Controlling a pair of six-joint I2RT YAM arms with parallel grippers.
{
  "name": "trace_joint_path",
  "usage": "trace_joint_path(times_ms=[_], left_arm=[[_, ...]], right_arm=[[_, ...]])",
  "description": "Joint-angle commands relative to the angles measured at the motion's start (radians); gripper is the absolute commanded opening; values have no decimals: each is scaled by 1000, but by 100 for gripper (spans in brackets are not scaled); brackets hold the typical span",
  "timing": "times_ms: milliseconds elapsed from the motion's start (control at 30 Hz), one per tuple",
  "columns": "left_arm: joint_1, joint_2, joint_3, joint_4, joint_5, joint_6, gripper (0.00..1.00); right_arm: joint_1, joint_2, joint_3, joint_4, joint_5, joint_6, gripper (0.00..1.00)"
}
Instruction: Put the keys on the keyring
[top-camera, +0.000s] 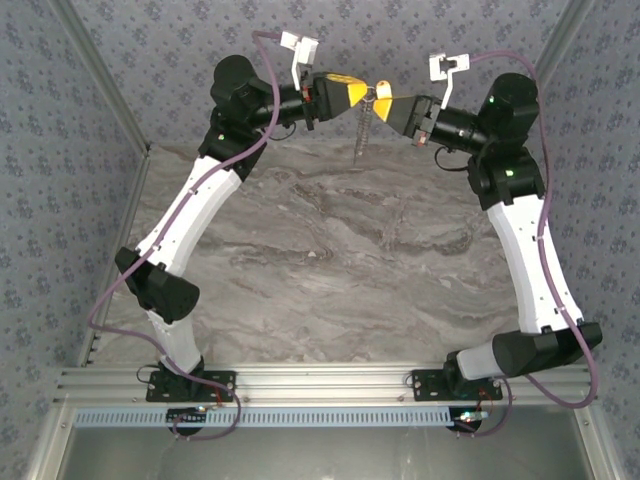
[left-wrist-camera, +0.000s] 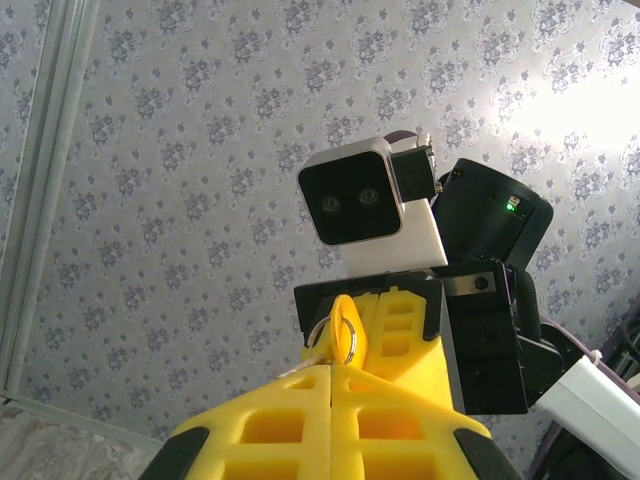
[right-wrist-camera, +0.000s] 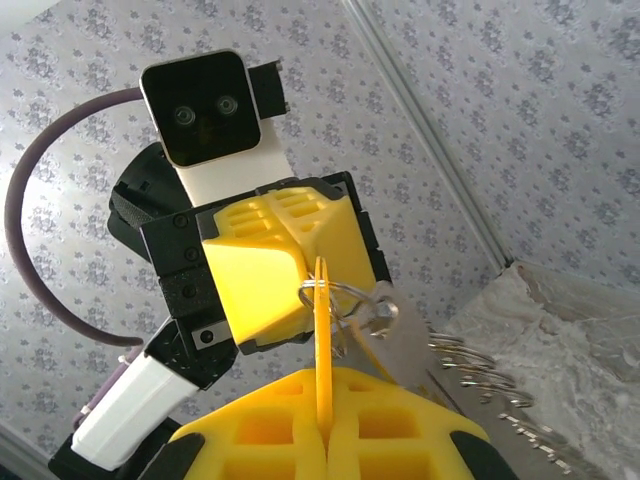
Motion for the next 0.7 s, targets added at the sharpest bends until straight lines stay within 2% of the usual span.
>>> trace_joint_path(times_ms=[0, 333, 667], left_arm=[[-4, -47, 5, 15, 4, 23, 0], [-3, -48, 10, 9, 3, 27, 0], [-9, -46, 9, 10, 5, 23, 0]], right_arm=[[-22, -44, -13, -4, 3, -19, 0], [-41, -61, -22, -18, -3, -24, 0], [-18, -19, 54, -43, -20, -25, 0]])
